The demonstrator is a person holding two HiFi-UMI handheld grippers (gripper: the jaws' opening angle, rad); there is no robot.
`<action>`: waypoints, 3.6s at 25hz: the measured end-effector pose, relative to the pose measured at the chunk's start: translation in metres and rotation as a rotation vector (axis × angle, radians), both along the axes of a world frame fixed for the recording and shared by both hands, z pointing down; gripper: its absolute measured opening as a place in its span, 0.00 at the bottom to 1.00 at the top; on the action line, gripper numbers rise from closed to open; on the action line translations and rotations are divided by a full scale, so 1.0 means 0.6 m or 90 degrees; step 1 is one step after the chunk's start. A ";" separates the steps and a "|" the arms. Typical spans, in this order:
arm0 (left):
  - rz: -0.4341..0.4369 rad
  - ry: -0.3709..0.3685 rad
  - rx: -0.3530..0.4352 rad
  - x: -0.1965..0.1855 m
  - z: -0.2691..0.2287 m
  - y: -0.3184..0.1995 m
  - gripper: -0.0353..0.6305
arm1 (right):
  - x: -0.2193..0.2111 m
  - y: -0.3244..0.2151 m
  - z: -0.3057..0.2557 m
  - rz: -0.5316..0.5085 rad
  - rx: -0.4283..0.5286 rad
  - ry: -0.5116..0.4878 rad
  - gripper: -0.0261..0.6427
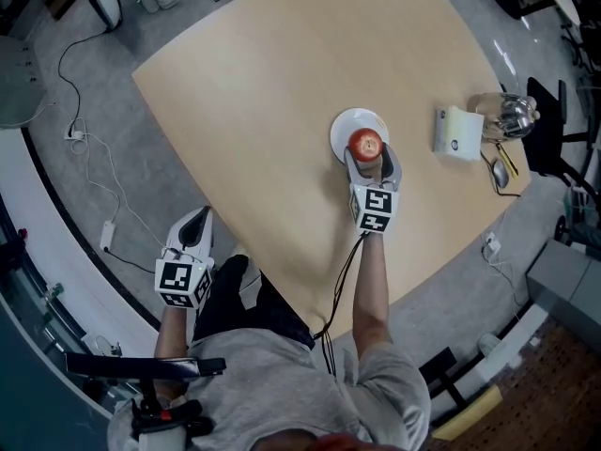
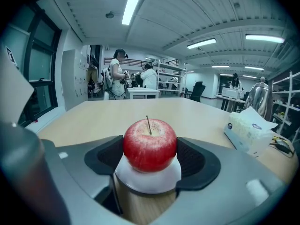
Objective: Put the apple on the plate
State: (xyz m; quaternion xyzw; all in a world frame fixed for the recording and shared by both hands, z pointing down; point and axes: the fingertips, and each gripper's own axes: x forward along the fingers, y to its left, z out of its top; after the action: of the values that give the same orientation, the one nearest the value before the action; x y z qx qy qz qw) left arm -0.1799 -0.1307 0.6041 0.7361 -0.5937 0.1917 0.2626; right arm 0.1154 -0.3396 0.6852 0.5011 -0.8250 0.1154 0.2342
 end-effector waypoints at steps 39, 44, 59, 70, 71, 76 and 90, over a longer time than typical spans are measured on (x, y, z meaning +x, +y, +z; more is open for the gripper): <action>0.016 0.013 0.077 -0.002 -0.079 0.018 0.08 | 0.019 0.052 -0.094 0.043 0.041 -0.010 0.56; 0.036 0.023 0.105 0.001 -0.112 0.024 0.08 | 0.027 0.093 -0.132 0.058 0.057 -0.009 0.52; 0.109 0.044 0.174 0.047 -0.201 0.030 0.08 | 0.062 0.212 -0.259 0.122 0.108 -0.050 0.43; 0.160 0.050 0.214 0.071 -0.240 0.021 0.08 | 0.069 0.280 -0.325 0.167 0.144 -0.077 0.39; 0.165 0.051 0.218 0.074 -0.244 0.021 0.08 | 0.069 0.287 -0.331 0.171 0.148 -0.080 0.39; 0.193 0.059 0.234 0.102 -0.259 0.017 0.08 | 0.086 0.327 -0.348 0.206 0.162 -0.091 0.38; 0.288 0.084 0.259 0.191 -0.287 0.029 0.08 | 0.148 0.440 -0.388 0.282 0.198 -0.088 0.25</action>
State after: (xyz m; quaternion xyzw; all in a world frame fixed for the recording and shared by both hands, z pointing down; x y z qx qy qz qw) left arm -0.0655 -0.1135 0.4319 0.8980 -0.4224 0.0741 0.0984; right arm 0.2043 -0.0755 0.4525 0.6902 -0.7171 0.0700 0.0666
